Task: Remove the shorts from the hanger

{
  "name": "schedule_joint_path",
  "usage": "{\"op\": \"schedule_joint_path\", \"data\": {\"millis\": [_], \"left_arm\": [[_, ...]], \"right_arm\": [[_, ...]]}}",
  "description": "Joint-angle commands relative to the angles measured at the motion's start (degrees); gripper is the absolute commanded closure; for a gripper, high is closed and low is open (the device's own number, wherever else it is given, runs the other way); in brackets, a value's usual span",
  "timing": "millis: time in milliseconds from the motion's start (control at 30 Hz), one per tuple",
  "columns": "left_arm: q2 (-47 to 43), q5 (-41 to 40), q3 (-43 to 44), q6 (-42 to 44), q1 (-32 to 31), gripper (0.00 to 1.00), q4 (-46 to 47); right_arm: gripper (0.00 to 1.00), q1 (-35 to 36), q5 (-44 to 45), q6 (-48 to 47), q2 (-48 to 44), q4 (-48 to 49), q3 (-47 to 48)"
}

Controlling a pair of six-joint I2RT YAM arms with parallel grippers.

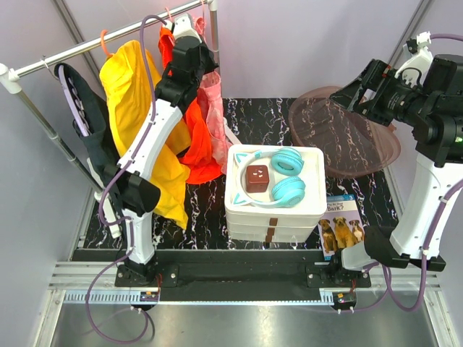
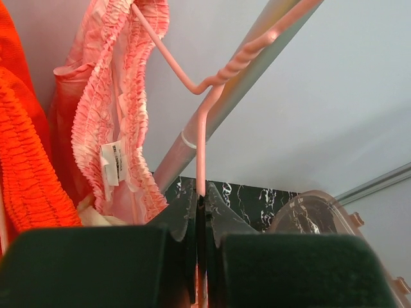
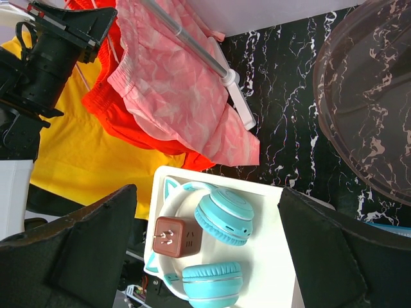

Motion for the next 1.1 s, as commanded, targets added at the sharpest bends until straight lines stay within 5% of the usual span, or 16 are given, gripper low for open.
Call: {"op": "schedule_joint_path", "data": {"millis": [0,700,1067], "left_arm": [[-4.4,2.7,3.0,1.5,-0.1,1.0,4.2],[-16.8,13.9,-4.4,-5.4,-0.1,1.0,3.4],[-29.6,23.8,-20.6,-10.8,-0.2,1.0,2.8]], "right_arm": [[0.0,0.0,0.4,-0.8,0.4,-10.3,2.0],[0.0,0.6,-2.9,0.1,0.3,-9.5,1.7],[0.0,3.4,-2.3,-0.6,-0.7,-10.1,-1.0]]}}
